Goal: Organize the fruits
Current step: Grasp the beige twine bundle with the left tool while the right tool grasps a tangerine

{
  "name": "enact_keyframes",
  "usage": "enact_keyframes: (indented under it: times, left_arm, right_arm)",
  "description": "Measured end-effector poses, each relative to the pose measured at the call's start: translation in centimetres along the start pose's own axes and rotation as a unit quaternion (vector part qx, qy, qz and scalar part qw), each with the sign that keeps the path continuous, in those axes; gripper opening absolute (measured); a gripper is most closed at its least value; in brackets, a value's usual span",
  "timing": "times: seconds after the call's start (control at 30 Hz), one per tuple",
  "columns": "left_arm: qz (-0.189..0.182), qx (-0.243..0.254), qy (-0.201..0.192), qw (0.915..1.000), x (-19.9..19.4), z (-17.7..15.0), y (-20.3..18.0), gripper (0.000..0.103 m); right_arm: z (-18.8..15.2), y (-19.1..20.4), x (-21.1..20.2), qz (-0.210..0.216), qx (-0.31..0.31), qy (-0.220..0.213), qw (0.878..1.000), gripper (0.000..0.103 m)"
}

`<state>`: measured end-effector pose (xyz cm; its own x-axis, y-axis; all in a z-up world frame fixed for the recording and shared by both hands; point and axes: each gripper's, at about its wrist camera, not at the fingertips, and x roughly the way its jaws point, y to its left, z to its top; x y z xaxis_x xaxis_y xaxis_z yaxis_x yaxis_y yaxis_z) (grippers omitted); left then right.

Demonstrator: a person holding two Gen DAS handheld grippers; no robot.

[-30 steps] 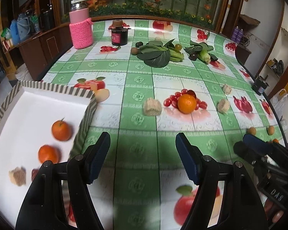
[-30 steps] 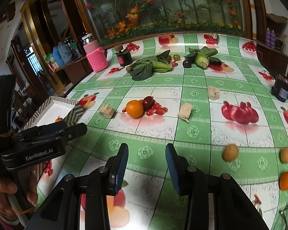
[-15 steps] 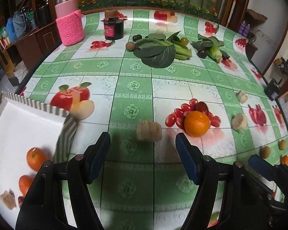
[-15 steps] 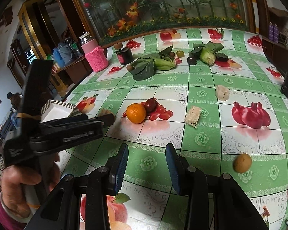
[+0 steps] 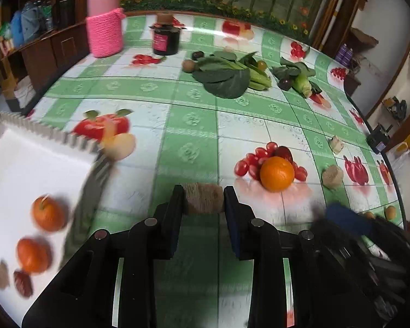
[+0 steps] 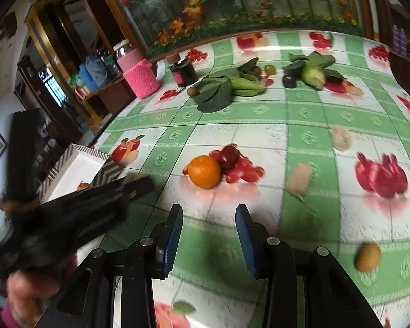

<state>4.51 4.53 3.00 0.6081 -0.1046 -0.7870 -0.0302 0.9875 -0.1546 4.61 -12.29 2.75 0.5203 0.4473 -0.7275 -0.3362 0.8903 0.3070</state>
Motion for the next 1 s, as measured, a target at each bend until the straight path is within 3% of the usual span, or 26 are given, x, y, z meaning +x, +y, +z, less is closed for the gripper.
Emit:
enact_keyframes:
  times: [0.23,0.43,0.5,0.53,0.7,1.0]
  left_arm:
    - [-0.016,-0.01,-0.022,0.9996,-4.7,-2.6,1.4,0.029]
    - [-0.014,0.004,-0.044,0.9989,-7.5,-3.6,2.4,0.029]
    - [-0.012,0.001,-0.049,0.9987,-8.1,-3.8,3.0,0.029]
    - [-0.009,0.002,-0.052,0.9986,-8.5,-3.9,3.4,0.029]
    - [0.002,-0.008,-0.064,0.9979,-9.9,-4.2,5.6,0.029]
    - [0.038,-0.044,-0.073,0.9957,-12.3,-5.6,11.2,0.029]
  right_arm:
    - [1.6,1.1,2.9,-0.041,-0.02,0.019,0.999,0.039]
    - [2.7,1.4,4.6,-0.047,-0.017,0.025,0.998,0.039]
    - [2.8,1.3,5.1,-0.037,-0.013,0.019,0.999,0.038]
    - [2.8,1.2,5.1,-0.036,-0.009,0.01,0.999,0.032]
    - [2.1,1.1,4.2,-0.014,0.012,0.009,1.0,0.032]
    - [-0.1,6.3,-0.7,0.053,-0.028,-0.023,0.998,0.032]
